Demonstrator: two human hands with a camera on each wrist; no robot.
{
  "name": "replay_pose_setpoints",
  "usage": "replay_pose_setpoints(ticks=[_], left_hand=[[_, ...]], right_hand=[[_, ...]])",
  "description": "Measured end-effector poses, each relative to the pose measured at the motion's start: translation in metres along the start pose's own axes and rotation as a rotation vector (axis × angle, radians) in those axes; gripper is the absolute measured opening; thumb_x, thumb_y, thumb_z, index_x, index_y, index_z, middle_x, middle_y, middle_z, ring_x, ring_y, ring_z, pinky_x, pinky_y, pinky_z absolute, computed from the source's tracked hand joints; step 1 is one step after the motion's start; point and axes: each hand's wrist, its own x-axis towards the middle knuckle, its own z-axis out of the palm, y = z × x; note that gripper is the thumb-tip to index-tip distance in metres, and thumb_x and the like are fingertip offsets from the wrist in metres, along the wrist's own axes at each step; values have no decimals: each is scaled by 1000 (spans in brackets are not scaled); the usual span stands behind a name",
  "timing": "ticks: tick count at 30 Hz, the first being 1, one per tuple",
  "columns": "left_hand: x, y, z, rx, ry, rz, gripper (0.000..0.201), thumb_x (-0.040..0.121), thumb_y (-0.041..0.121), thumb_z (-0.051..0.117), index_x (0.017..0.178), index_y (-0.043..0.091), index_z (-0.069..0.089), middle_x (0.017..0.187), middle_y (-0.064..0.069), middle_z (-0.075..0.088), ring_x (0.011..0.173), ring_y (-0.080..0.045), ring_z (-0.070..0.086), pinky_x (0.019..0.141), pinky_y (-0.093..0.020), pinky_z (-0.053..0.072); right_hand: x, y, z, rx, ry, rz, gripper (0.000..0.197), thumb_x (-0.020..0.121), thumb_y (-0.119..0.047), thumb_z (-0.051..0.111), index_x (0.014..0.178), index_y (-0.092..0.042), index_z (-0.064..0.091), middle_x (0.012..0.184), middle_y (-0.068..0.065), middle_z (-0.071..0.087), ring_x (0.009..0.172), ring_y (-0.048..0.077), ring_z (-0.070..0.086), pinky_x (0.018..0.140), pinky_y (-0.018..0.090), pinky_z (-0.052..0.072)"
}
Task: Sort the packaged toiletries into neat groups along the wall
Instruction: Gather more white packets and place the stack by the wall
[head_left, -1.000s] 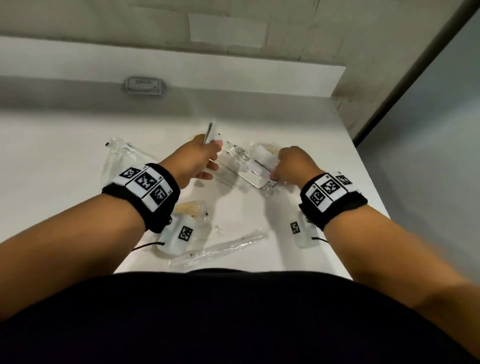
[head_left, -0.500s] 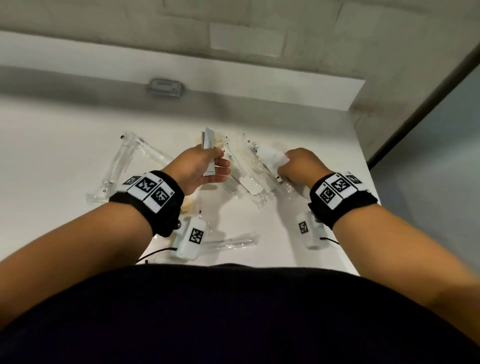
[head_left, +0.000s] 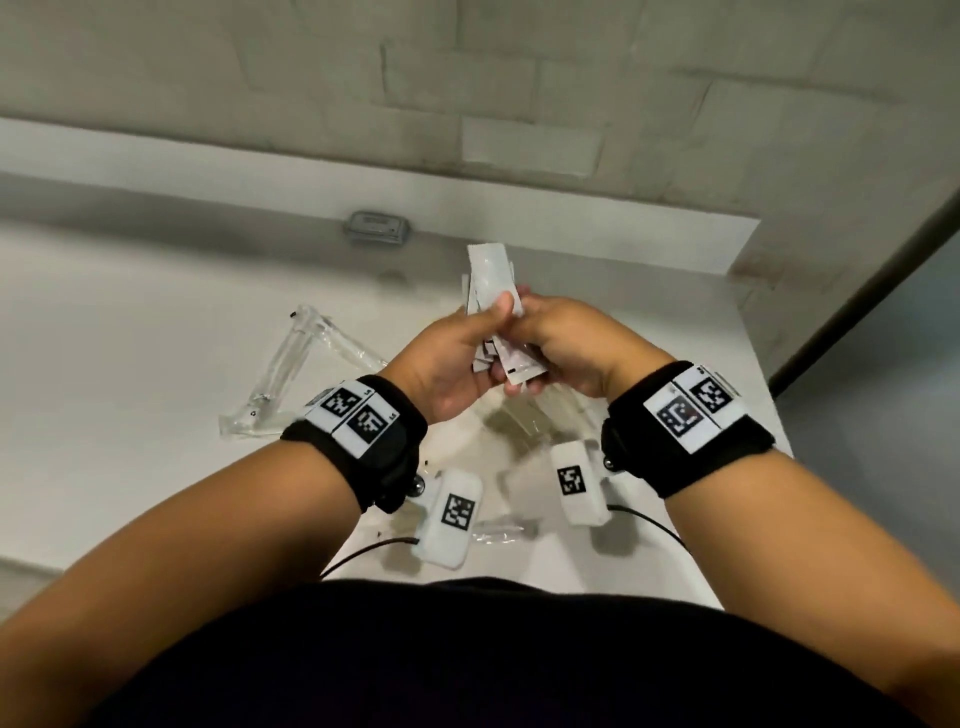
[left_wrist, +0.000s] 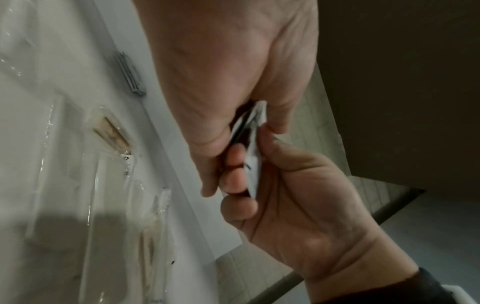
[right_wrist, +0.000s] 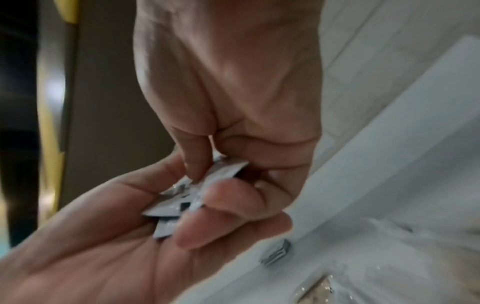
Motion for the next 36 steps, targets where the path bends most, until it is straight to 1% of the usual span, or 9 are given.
replay_pose_setpoints(ticks=[3, 7, 9, 13, 19, 23, 27, 31, 36], left_hand=[[-8, 10, -9, -46, 102, 31, 29, 99, 25, 43, 104, 7, 65, 83, -7, 70, 68, -24, 65, 63, -37, 52], [-17, 14, -25, -70, 211, 40, 33, 98, 26, 49, 117, 3, 63, 112, -13, 69, 95, -27, 67, 80, -39, 59], [-22, 15, -29, -120, 275, 43, 26, 97, 22, 52, 113, 5, 63, 109, -13, 70, 93, -28, 69, 85, -43, 56], [-29, 18, -38, -193, 316, 60, 29, 99, 18, 47, 120, 0, 55, 106, -16, 71, 88, -27, 72, 72, -36, 61], [-34, 26, -40, -105, 200, 112, 25, 96, 12, 52, 119, 5, 59, 102, -12, 70, 84, -24, 70, 75, -35, 61], [-37, 30, -49, -67, 189, 138, 30, 93, 8, 56, 123, 9, 59, 112, -10, 70, 95, -25, 70, 74, -33, 60], [-38, 32, -53, -3, 203, 156, 30, 90, 6, 60, 120, 11, 61, 106, -6, 72, 88, -19, 71, 65, -27, 58], [-38, 37, -62, 59, 236, 170, 33, 87, 6, 65, 120, 7, 60, 101, -6, 72, 83, -18, 70, 61, -24, 57], [-41, 46, -79, 48, 246, 148, 35, 89, 14, 64, 122, 4, 59, 99, -7, 71, 81, -16, 70, 64, -25, 59]], right_hand=[[9, 0, 15, -136, 188, -66, 29, 87, -31, 66, 104, -13, 51, 92, 2, 67, 51, 22, 66, 40, 24, 45], [15, 11, 21, -62, 273, -132, 35, 75, -19, 80, 77, -16, 45, 85, 9, 68, 49, 21, 62, 41, 24, 43], [14, 10, 22, -122, 288, -154, 32, 75, -17, 79, 70, -16, 47, 75, 10, 66, 53, 21, 61, 46, 27, 47], [12, 4, 17, -28, 380, -242, 30, 86, -11, 64, 73, -20, 38, 78, 16, 63, 63, 25, 64, 56, 34, 50], [7, -5, 32, -259, 278, -417, 25, 76, -8, 75, 79, -25, 58, 91, -8, 45, 81, 5, 49, 79, 16, 44], [9, -7, 35, -56, 308, -371, 37, 78, 5, 68, 88, -28, 56, 89, 1, 55, 78, 16, 56, 72, 33, 51], [8, -15, 45, 26, 305, -303, 50, 77, 3, 73, 114, -22, 51, 80, 5, 56, 70, 17, 60, 62, 32, 55], [11, -19, 59, 223, 251, -267, 16, 81, -1, 70, 93, -11, 67, 86, 13, 69, 73, 22, 66, 60, 28, 50], [22, -25, 75, 298, 329, -273, 10, 82, -2, 67, 92, -2, 67, 84, 12, 69, 72, 23, 64, 63, 31, 53]])
